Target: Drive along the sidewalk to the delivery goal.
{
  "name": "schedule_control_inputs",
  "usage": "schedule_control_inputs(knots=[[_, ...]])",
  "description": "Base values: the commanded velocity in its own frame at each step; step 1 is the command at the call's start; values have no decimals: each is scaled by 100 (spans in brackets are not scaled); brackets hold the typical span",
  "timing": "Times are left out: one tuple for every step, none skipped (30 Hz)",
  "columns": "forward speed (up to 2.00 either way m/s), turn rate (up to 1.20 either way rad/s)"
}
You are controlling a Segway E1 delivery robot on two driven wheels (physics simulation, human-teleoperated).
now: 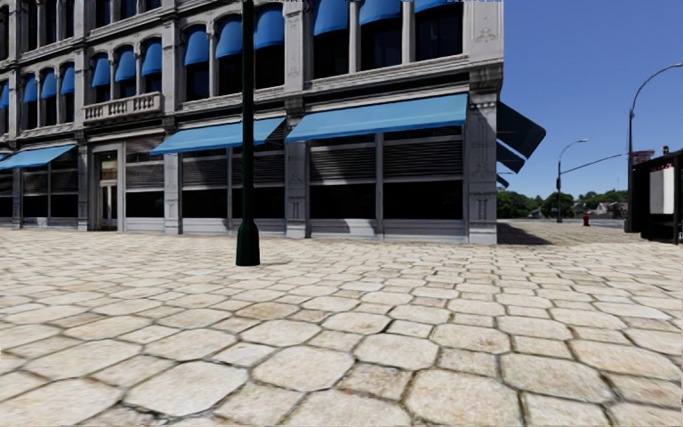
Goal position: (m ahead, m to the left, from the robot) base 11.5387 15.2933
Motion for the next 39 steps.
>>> schedule_control_inputs(knots=[[200, 62], [200, 62], [200, 62], [200, 62], [200, 62], [200, 62], [200, 62], [200, 62], [200, 62], [200, 62], [200, 62], [200, 62], [200, 62], [200, 62], [200, 62], [200, 62], [200, 62], [200, 62], [200, 62], [200, 62], [200, 62], [200, 62], [200, 62], [200, 62], [200, 62], [200, 62], [200, 62], [200, 62], [200, 62], [200, 62], [200, 62], [200, 63], [200, 63], [200, 63], [200, 64], [200, 64], [200, 65], [200, 65], [200, 65]])
